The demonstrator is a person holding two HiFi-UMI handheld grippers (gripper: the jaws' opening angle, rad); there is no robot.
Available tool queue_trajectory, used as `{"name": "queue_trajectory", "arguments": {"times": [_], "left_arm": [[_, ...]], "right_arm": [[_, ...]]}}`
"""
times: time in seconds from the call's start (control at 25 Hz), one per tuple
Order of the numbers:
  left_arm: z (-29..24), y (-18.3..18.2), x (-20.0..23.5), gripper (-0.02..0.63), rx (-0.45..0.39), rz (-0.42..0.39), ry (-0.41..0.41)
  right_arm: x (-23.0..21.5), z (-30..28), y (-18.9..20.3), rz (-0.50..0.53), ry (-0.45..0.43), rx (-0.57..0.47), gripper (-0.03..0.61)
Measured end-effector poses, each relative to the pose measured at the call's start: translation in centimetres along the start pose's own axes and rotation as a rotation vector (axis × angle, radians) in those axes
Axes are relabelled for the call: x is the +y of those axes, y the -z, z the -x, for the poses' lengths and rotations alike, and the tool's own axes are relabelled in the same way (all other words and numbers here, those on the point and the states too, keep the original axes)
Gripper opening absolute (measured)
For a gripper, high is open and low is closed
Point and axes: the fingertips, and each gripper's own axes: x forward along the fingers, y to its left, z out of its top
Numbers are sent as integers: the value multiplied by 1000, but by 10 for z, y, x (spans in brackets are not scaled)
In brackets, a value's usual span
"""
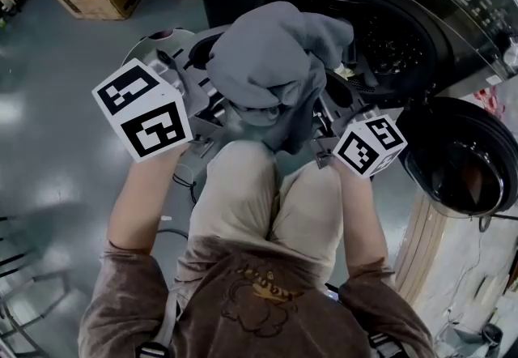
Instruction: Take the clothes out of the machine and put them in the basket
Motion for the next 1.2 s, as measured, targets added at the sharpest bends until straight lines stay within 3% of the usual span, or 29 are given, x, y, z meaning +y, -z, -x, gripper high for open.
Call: {"name": "queue_trajectory", "arguments": {"times": [0.36,0.56,0.76,0.92,1.08,1.2], "left_arm": [[51,-39,4,69,-68,-12,-61],[77,-65,1,69,-117,-37,-91],[115,-105,4,69,-192,-64,-159],[145,-138,1,69,-241,-129,-214],[182,-163,5,69,-281,-175,-302],[204,-175,17,69,-296,-195,-361]], "right_arm": [[53,-54,-21,3,-90,-46,21],[91,-81,-33,-37,-184,-85,21],[135,-116,-58,-52,-280,-140,20],[173,-141,-78,-49,-367,-181,20],[220,-175,-83,-44,-481,-187,20],[250,-204,-83,1,-518,-167,20]]}}
